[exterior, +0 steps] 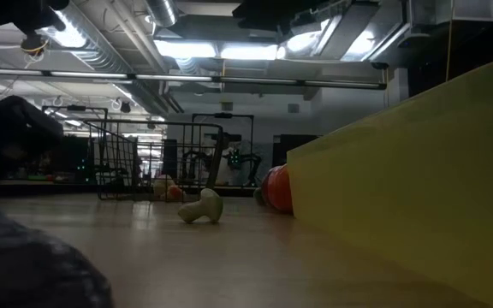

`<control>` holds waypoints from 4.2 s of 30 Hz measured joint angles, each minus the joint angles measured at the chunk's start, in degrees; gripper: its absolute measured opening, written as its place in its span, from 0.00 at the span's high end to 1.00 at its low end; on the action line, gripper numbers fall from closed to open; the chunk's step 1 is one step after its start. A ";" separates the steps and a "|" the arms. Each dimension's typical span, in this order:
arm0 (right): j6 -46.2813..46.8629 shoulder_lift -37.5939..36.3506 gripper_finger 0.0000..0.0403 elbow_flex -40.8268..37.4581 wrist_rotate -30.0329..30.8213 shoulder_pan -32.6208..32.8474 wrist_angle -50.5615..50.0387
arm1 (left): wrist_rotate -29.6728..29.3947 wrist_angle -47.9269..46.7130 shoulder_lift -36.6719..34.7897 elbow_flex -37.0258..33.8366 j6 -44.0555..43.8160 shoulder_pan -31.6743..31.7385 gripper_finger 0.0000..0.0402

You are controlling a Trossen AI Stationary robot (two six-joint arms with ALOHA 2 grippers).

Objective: Sort produce into baskets
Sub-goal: Put the eggplant into the brown wire basket, then put the bottom green mushroom into the brown wire basket

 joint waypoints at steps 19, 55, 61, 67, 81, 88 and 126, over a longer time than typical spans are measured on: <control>0.22 0.02 0.42 0.00 -3.94 0.07 -9.18 | 0.53 -4.13 -6.99 0.02 3.11 4.41 0.53; 0.26 0.07 0.42 0.00 -8.83 0.07 -17.97 | -27.83 -45.03 -43.70 -2.78 20.91 44.07 0.51; 0.58 0.34 0.42 0.00 -13.61 1.75 -18.27 | -27.80 -45.02 -40.48 -4.50 20.65 47.23 0.50; 0.63 1.89 0.42 -0.07 -13.39 6.51 -17.53 | -27.77 -42.39 -36.97 -4.50 23.01 50.29 0.43; 0.63 9.75 0.42 -0.04 -10.53 14.42 -17.73 | -27.32 -40.79 -36.25 -4.50 21.36 51.87 0.35; 0.63 14.92 0.42 -0.04 -10.55 17.98 -16.10 | -27.32 -40.23 -36.25 -4.50 20.89 51.87 0.35; 10.75 30.15 0.42 0.00 -2.49 26.32 -9.67 | -27.30 -40.35 -36.25 -4.46 13.62 51.71 0.35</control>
